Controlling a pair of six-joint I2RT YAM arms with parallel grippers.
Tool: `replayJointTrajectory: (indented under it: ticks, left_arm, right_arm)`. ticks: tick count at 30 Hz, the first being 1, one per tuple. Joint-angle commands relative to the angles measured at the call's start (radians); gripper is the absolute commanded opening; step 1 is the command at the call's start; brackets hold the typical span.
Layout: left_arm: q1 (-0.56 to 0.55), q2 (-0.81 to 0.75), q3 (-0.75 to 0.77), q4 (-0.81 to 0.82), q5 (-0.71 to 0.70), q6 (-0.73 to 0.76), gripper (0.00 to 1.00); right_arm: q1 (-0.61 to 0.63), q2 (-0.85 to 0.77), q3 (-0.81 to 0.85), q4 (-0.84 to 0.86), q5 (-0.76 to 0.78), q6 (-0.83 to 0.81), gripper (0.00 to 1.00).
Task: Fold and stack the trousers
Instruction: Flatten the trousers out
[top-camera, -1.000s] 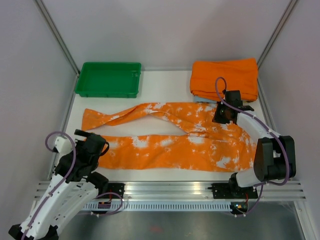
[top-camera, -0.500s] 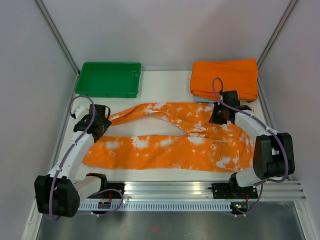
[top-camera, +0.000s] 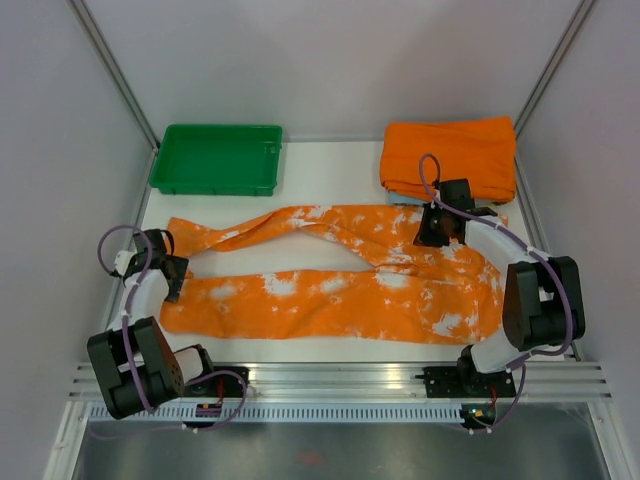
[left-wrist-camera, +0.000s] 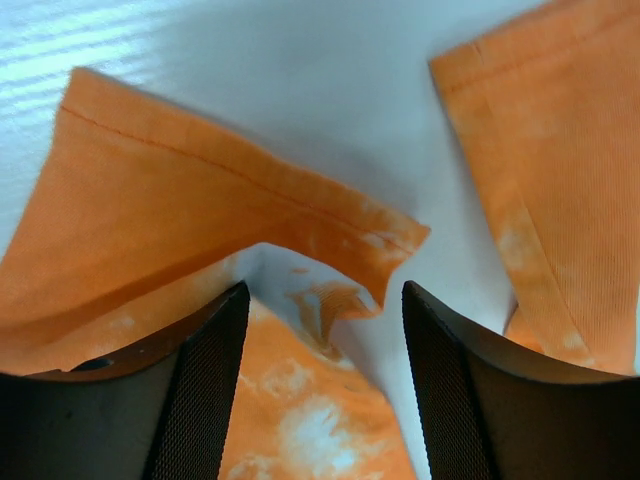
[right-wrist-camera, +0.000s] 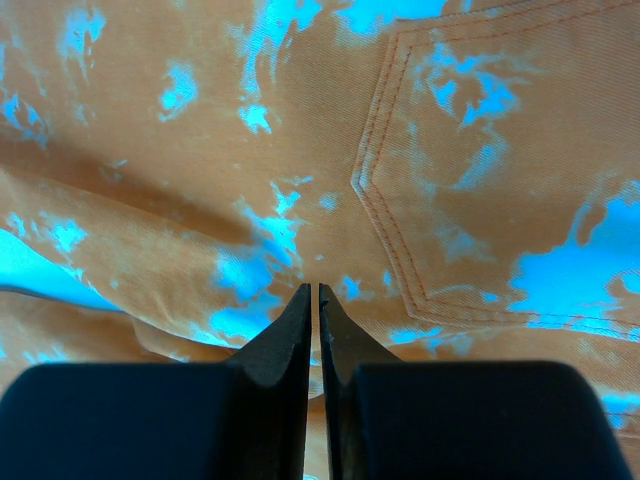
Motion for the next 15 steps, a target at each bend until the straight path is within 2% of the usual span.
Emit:
replayJointTrajectory:
  ticks: [1, 6, 10, 13, 15]
  left_arm:
    - [0.1, 0.015, -0.005, 0.105, 0.074, -0.036, 0.68]
    - [0.128, -0.103, 0.051, 0.129, 0.139, 0.098, 0.76]
    - [0.131, -0.188, 0.108, 0.027, 0.062, 0.131, 0.87]
    - [0.14, -0.147, 0.122, -0.016, 0.012, 0.141, 0.86]
    - [0.154, -0.114, 0.101, -0.009, 0.013, 0.122, 0.78]
  right_arm:
    - [0.009, 0.014, 0.038, 0.012, -0.013, 0.005, 0.11]
    - [0.014, 0.02, 0.04, 0.0, 0.003, -0.001, 0.11]
    - [0.023, 0.043, 0.061, -0.02, 0.011, -0.001, 0.11]
    - [0.031, 0.051, 0.072, -0.026, 0.022, -0.001, 0.11]
    - [0.035, 0.058, 0.074, -0.029, 0.028, -0.001, 0.11]
